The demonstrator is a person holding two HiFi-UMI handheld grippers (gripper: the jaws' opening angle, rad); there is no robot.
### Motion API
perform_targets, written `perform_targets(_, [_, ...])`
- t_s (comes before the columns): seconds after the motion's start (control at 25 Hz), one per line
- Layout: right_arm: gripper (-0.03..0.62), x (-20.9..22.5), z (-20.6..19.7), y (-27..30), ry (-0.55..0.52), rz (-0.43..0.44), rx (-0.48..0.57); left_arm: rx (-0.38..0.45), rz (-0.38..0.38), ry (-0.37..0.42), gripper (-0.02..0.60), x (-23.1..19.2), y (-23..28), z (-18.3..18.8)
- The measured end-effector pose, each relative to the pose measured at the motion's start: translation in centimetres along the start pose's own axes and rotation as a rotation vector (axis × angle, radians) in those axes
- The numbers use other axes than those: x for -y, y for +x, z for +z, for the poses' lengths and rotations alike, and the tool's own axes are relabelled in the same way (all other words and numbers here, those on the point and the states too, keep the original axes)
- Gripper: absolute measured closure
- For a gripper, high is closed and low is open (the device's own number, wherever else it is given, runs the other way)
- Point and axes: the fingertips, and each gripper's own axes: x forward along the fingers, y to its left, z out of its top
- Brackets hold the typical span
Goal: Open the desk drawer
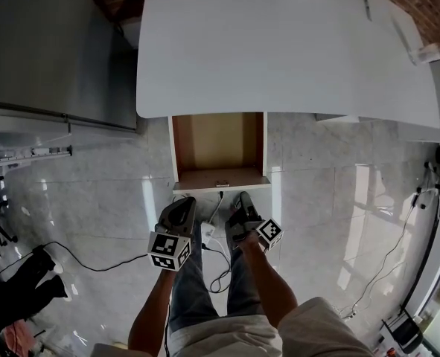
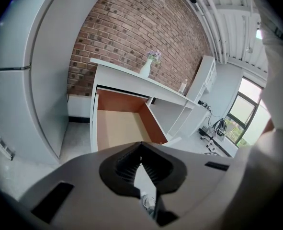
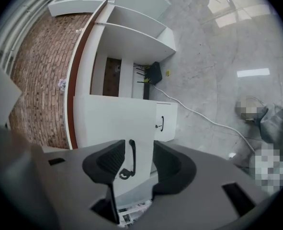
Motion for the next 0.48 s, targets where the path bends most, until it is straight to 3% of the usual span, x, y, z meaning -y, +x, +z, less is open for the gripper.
perform_targets(0.12, [0.404,-2.9,-0.3,-1.4,-0.03,0.047,-0.024,0.013,-0.006,0.018,0.571,0.7,0.1,1.0])
perform_targets(0.24, [0.558,-5.8,-0.2,-3.1,-0.121,0.065,-0.054,0.028,-0.001,0.035,0.571,1.1,-0.2,2.5])
perform_targets(0.48, [0.577,-14.2,2.7,-4.0,-0.188,0.183,-0.016,0.104,0.037,0.052,0.571,1.4,-1.4,7.8])
